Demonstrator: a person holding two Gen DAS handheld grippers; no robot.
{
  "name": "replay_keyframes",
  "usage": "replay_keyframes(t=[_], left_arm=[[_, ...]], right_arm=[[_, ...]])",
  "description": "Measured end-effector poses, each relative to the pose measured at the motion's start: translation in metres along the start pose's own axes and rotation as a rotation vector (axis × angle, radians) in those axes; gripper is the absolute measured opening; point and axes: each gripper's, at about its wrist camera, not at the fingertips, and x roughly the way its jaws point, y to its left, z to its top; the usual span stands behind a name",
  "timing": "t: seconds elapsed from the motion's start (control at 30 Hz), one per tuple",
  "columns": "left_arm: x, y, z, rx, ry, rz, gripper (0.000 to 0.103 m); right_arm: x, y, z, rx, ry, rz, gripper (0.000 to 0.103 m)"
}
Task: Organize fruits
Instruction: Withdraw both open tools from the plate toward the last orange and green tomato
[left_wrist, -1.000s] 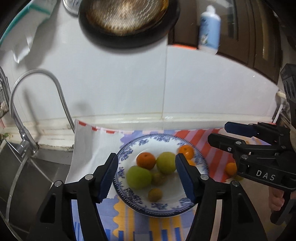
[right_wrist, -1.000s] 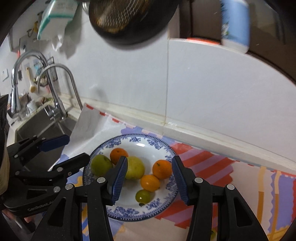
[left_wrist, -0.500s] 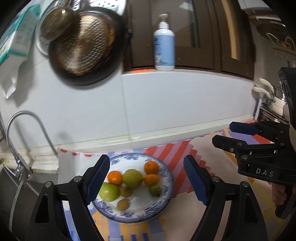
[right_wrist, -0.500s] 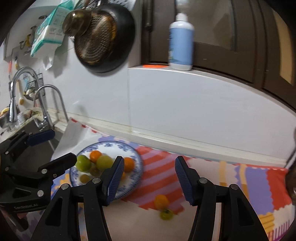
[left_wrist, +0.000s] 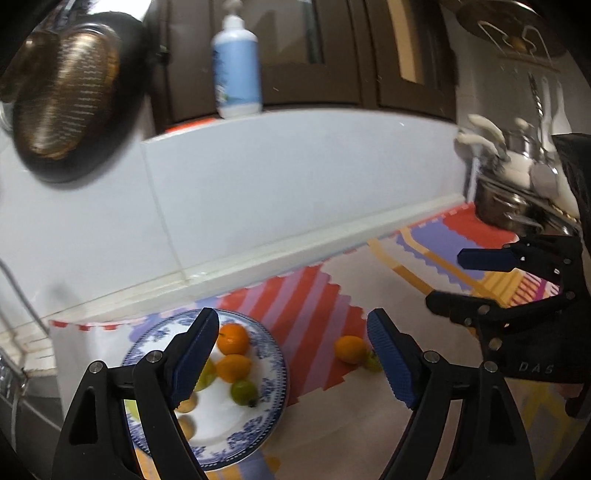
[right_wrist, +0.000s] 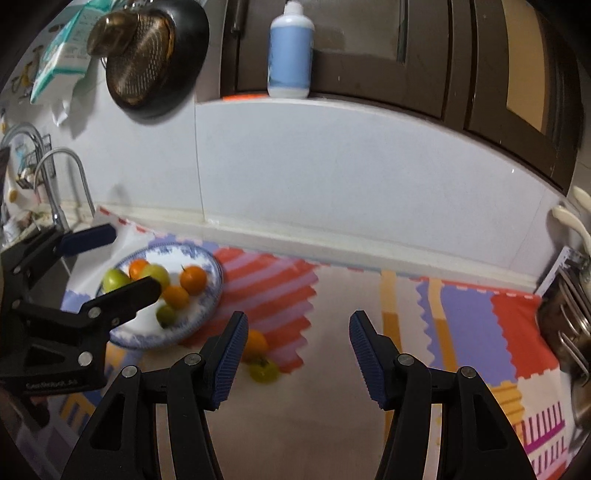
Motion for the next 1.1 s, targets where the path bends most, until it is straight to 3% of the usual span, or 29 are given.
replay_keyframes(t=[0.27, 0.5, 0.57, 0.7, 0.97, 1.1], left_arm=[[0.038, -0.002, -0.01, 0.073, 0.104, -0.054, 0.082], [0.061, 0.006, -0.021, 0.041, 0.19, -0.08, 0.077], [0.064, 0.008, -0.024, 0.025, 0.203, -0.094, 0.077], [0.069, 0.01, -0.025, 0.007, 0.226, -0.112, 0.077], [0.074, 0.007, -0.026, 0.008, 0.246, -0.125, 0.076], [0.076, 0.003, -0.026, 0.013, 0.25, -0.132, 0.076]], right_arm=[[0.039, 0.002, -0.023, -0.009, 0.122, 0.068, 0.058], [0.076, 0.003, -0.036, 0.023, 0.205, 0.137, 0.057], [0.082, 0.003, -0.037, 0.03, 0.217, 0.147, 0.051], [0.092, 0.005, -0.038, 0.028, 0.24, 0.187, 0.05], [0.101, 0.004, -0.04, 0.046, 0.262, 0.239, 0.031], [0.097, 0.002, -0.042, 0.054, 0.257, 0.229, 0.031]])
